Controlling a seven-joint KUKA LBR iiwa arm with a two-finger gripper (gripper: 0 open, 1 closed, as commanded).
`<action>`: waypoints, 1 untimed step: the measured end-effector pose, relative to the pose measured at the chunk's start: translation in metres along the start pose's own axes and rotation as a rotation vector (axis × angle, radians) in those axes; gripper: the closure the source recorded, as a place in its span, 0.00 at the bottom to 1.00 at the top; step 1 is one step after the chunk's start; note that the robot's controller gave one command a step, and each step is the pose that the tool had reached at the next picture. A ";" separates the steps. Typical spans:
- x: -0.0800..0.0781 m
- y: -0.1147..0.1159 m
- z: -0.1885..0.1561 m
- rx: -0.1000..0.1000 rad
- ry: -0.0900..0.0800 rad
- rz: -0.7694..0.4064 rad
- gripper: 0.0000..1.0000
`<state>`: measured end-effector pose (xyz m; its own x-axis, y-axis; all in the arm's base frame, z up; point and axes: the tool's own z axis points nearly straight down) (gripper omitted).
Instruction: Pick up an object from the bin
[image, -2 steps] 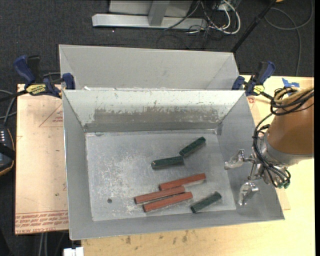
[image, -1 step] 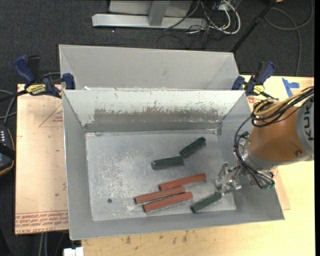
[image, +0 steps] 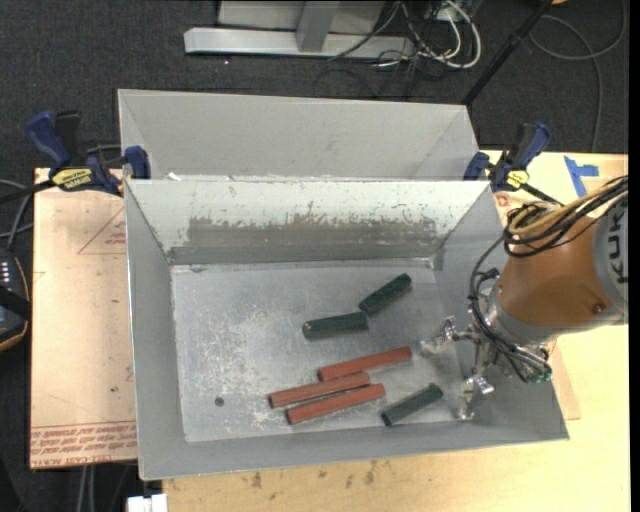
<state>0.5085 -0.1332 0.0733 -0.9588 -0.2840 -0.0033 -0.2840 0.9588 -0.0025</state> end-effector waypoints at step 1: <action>0.000 0.000 0.000 0.000 -0.001 0.000 0.00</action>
Offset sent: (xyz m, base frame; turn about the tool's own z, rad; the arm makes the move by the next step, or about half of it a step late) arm -0.0199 0.0540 -0.0033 0.1655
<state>0.5089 -0.1329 0.0734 -0.9587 -0.2842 -0.0047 -0.2842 0.9588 -0.0029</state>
